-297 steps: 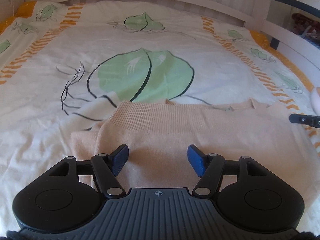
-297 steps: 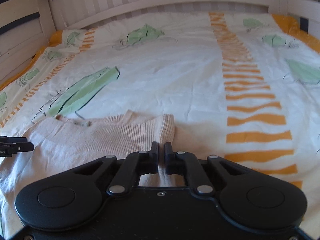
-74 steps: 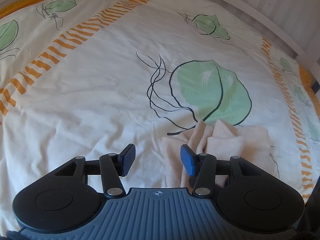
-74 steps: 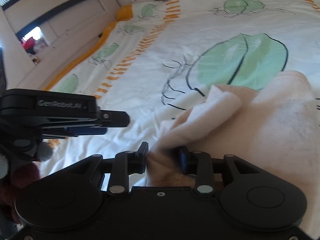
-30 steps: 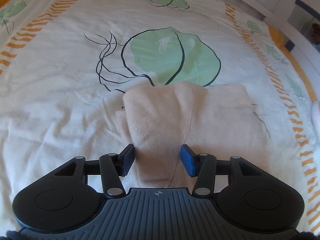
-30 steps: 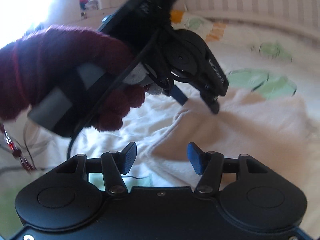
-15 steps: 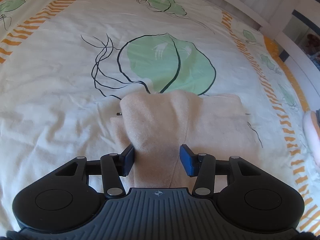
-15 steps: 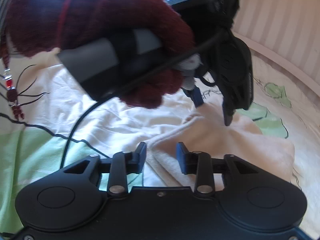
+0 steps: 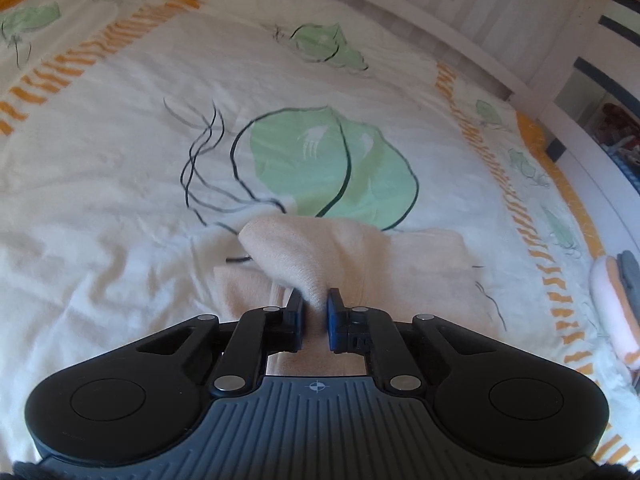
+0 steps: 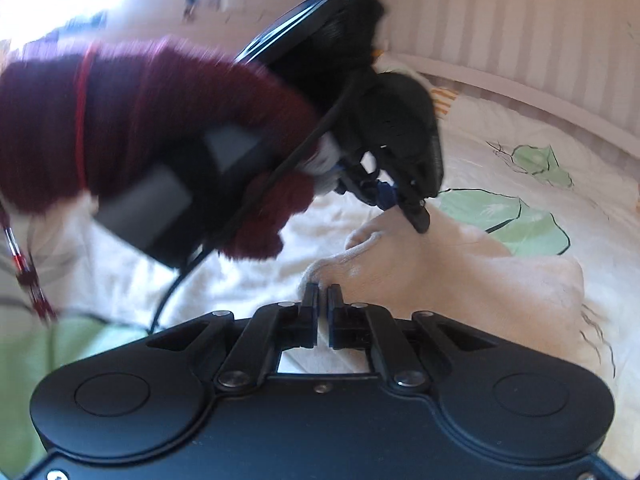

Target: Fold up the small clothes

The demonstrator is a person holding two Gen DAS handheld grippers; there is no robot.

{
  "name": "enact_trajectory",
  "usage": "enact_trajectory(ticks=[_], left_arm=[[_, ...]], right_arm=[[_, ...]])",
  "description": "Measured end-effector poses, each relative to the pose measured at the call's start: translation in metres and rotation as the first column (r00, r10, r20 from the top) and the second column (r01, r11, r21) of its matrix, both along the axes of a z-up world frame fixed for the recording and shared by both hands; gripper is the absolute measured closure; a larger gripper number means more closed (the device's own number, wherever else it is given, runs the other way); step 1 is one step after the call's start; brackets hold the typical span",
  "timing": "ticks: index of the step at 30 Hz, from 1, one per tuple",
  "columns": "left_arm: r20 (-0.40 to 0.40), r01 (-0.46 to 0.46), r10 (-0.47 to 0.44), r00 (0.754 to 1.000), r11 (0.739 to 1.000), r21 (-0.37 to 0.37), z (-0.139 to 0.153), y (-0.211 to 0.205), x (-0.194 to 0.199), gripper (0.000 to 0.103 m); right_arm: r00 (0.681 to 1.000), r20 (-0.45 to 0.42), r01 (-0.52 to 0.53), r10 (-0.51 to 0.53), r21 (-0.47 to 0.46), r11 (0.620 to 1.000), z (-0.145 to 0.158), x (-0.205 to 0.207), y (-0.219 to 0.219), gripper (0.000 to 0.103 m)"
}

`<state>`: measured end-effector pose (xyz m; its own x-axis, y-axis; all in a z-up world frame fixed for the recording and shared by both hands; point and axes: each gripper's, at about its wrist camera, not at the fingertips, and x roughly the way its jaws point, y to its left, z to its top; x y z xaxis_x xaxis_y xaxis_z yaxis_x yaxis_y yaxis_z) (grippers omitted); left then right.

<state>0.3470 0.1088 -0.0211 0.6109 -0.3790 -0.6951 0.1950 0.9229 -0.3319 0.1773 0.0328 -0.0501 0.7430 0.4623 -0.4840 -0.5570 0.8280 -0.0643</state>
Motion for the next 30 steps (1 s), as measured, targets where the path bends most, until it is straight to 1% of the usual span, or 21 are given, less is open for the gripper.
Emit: enact_trajectory(ticks=[2,4,5,6,7,8,11,12,14,15,16,17,18,19,20,21,24,25,26,28,30], left_arm=[[0.015,0.016,-0.016,1.000,0.999,0.048,0.005,-0.004,-0.004,0.092],[-0.008,0.012,-0.011,1.000,0.995,0.100,-0.002,-0.005,-0.003,0.092],[-0.035,0.006,-0.002,0.999,0.994,0.106,-0.009,-0.004,0.000,0.091],[-0.084,-0.001,0.010,0.996,0.995,0.104,-0.019,-0.001,0.006,0.091],[-0.122,-0.019,0.030,0.992,0.995,0.096,-0.029,0.003,0.010,0.085],[-0.140,-0.047,0.058,0.988,0.996,0.077,-0.034,0.009,0.012,0.075],[-0.144,-0.118,0.119,0.983,0.993,0.014,-0.032,0.026,0.014,0.061],[-0.129,-0.134,0.134,0.983,0.991,0.005,-0.029,0.030,0.014,0.061],[-0.093,-0.185,0.186,0.978,0.983,0.016,-0.022,0.035,0.011,0.060],[-0.069,-0.199,0.201,0.977,0.980,0.024,-0.017,0.035,0.009,0.060],[-0.044,-0.198,0.199,0.979,0.980,0.027,-0.012,0.034,0.006,0.057],[-0.021,-0.181,0.181,0.983,0.983,0.030,-0.007,0.032,0.004,0.048],[0.000,-0.153,0.153,0.988,0.988,0.034,-0.002,0.028,0.002,0.042],[0.020,-0.128,0.127,0.992,0.991,0.043,0.002,0.022,-0.001,0.030],[0.040,-0.100,0.098,0.994,0.993,0.056,0.005,0.016,-0.004,0.023],[0.056,-0.067,0.062,0.996,0.995,0.076,0.006,0.008,-0.007,0.022],[0.052,0.027,-0.035,0.998,0.989,0.148,0.000,-0.011,-0.016,0.018],[0.036,0.048,-0.055,0.998,0.985,0.167,-0.005,-0.015,-0.018,0.017],[0.016,0.059,-0.062,0.998,0.982,0.181,-0.011,-0.016,-0.020,0.017],[-0.034,0.066,-0.061,0.998,0.980,0.190,-0.023,-0.016,-0.023,0.017],[-0.098,0.079,-0.060,0.993,0.977,0.196,-0.038,-0.013,-0.023,0.015]], right_arm=[[1.000,-0.017,-0.010,0.010,0.011,1.000,0.002,0.000,0.003,0.094],[0.998,-0.050,-0.026,0.025,-0.024,0.999,-0.008,0.004,0.012,0.094],[0.997,-0.069,-0.032,0.030,-0.041,0.999,-0.015,0.008,0.015,0.094],[0.995,-0.097,-0.039,0.033,-0.062,0.997,-0.024,0.012,0.019,0.093],[0.992,-0.120,-0.041,0.031,-0.084,0.996,-0.031,0.015,0.022,0.092],[0.992,-0.123,-0.044,0.032,-0.093,0.995,-0.036,0.016,0.023,0.088],[0.993,-0.102,-0.062,0.057,-0.051,0.997,-0.031,0.010,0.016,0.076],[0.992,-0.102,-0.073,0.069,-0.037,0.997,-0.029,0.010,0.013,0.066],[0.992,-0.097,-0.079,0.078,-0.010,0.997,-0.024,0.007,0.005,0.054],[0.993,-0.092,-0.074,0.074,0.004,0.997,-0.021,0.006,0.000,0.050],[0.994,-0.088,-0.064,0.066,0.018,0.998,-0.017,0.005,-0.006,0.049],[0.995,-0.082,-0.051,0.054,0.035,0.998,-0.014,0.005,-0.012,0.046],[0.996,-0.078,-0.039,0.043,0.048,0.998,-0.012,0.005,-0.017,0.039],[0.997,-0.076,-0.027,0.032,0.064,0.998,-0.010,0.007,-0.022,0.032],[0.997,-0.076,-0.020,0.026,0.076,0.997,-0.010,0.010,-0.026,0.019],[0.996,-0.081,-0.018,0.025,0.087,0.996,-0.009,0.012,-0.026,0.013],[0.993,-0.118,-0.012,0.023,0.093,0.996,-0.012,0.022,-0.023,0.011],[0.988,-0.155,-0.014,0.029,0.097,0.995,-0.017,0.027,-0.021,0.010],[0.979,-0.203,-0.012,0.033,0.102,0.995,-0.021,0.031,-0.021,0.006],[0.963,-0.268,0.001,0.027,0.104,0.995,-0.030,0.035,-0.020,0.004],[0.958,-0.286,-0.002,0.029,0.094,0.996,-0.034,0.033,-0.021,0.004]])
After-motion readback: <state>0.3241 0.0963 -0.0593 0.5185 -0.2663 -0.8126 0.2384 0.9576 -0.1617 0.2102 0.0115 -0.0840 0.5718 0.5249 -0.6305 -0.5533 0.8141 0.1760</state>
